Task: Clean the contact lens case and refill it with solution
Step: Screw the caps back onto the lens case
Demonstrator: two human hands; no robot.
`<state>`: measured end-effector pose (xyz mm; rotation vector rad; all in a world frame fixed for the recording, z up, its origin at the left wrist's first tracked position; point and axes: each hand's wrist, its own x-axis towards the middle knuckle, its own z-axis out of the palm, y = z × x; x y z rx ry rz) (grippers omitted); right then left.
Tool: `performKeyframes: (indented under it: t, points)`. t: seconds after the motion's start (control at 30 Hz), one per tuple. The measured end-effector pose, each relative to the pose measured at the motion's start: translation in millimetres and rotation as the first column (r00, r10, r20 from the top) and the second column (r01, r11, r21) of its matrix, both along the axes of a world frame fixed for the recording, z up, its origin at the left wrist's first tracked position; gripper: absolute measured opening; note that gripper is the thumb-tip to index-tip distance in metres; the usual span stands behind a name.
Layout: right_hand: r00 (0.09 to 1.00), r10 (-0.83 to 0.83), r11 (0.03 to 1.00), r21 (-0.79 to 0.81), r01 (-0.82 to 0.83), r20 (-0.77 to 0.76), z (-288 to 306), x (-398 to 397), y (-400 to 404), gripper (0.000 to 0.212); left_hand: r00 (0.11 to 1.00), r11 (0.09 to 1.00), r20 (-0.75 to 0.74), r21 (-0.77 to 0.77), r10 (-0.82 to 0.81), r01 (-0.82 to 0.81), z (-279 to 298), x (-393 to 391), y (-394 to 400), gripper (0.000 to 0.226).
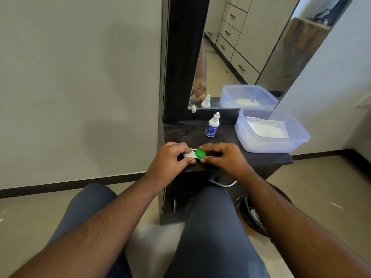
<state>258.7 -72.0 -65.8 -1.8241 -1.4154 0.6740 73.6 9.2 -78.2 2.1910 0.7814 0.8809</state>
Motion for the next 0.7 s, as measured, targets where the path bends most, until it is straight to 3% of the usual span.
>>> performKeyframes:
  t: [0.23,0.43,0.6,0.7]
  points:
    - [0.998,-0.026,0.995,0.101,0.02,0.051,-5,-7,0,0.035,1.0,1.0,0.019,0.003,-0.002,0.002,1,-1,-1,0.026]
    - [0.987,0.154,0.988,-0.006,-0.154,0.045,1,4,0,0.056,1.0,1.0,0.002,-0.007,-0.006,0.006,1,-1,-2,0.024]
    - [0.997,0.034,0.997,0.067,-0.039,0.075,-6,-3,2,0.047,1.0,1.0,-0.006,-0.001,0.0,0.0,1,0,-2,0.026]
    - [0.992,0.076,0.993,0.079,-0.084,0.097,-4,-1,1,0.05,1.0,1.0,-0.008,-0.006,0.001,-0.001,2,0,-2,0.028]
